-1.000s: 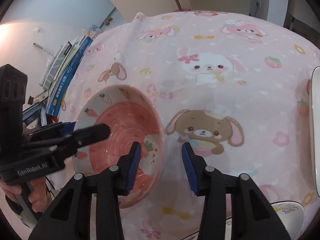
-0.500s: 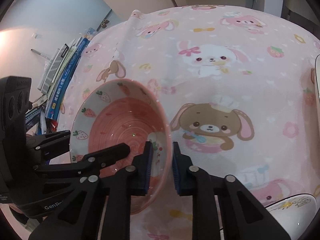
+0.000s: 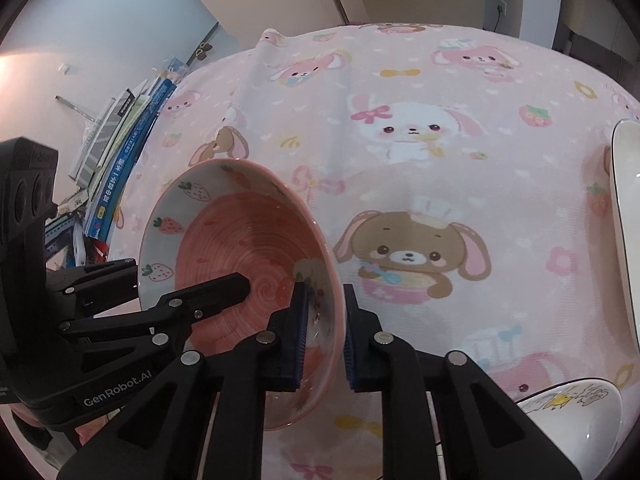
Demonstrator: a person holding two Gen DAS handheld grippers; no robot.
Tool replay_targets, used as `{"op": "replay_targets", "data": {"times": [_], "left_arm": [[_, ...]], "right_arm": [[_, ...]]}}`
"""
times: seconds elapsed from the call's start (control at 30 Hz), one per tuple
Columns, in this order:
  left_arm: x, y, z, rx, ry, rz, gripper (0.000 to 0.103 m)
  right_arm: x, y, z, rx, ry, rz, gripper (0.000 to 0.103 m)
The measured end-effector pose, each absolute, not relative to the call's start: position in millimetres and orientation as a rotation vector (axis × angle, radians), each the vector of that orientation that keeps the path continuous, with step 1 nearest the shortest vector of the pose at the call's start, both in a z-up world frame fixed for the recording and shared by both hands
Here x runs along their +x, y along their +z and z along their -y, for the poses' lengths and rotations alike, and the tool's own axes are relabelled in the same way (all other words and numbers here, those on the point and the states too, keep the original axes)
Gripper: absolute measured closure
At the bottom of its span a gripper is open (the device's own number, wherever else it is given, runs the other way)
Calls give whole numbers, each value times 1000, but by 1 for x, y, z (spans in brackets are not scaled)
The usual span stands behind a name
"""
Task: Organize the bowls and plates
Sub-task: 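Lift and tilt the pink bowl with both tools above the white bowl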
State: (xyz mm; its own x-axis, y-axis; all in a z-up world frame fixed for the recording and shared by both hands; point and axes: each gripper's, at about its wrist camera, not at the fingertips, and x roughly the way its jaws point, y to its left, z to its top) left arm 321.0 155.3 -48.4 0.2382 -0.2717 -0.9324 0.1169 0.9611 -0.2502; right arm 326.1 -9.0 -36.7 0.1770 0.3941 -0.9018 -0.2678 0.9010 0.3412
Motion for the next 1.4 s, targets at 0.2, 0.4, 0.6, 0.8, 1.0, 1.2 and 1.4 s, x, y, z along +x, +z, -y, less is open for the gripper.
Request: {"op": "replay_targets", "data": {"times": [0.2,0.4,0.6,0.8,1.0,1.2,1.4], "left_arm": [[320,-48,-155,-139,-277,-1301,80],[324,-59,-161,-202,-332,-1347,78],[325,-59,-164,-232,-337,-1354,75],[322,-57,-157,-158,-322,-1331,76],[319,-49,-156,-130,-300,-1300,77],[314,-36,-153,-125,-308,-1271,79],[300,-4,-153,-127,-316,-1193,79]], "right_arm": [[328,-35,13,124,480,-1309,89],[330,-42,11,117,482,-1335,86],[328,-42,9,120,486,-1318,87],[329,-42,12,121,505,-1306,89],[326,-31,15,132,507,-1275,92],[329,-19,28,202,508,-1260,92],[327,2,37,269,540,-1223,92]]}}
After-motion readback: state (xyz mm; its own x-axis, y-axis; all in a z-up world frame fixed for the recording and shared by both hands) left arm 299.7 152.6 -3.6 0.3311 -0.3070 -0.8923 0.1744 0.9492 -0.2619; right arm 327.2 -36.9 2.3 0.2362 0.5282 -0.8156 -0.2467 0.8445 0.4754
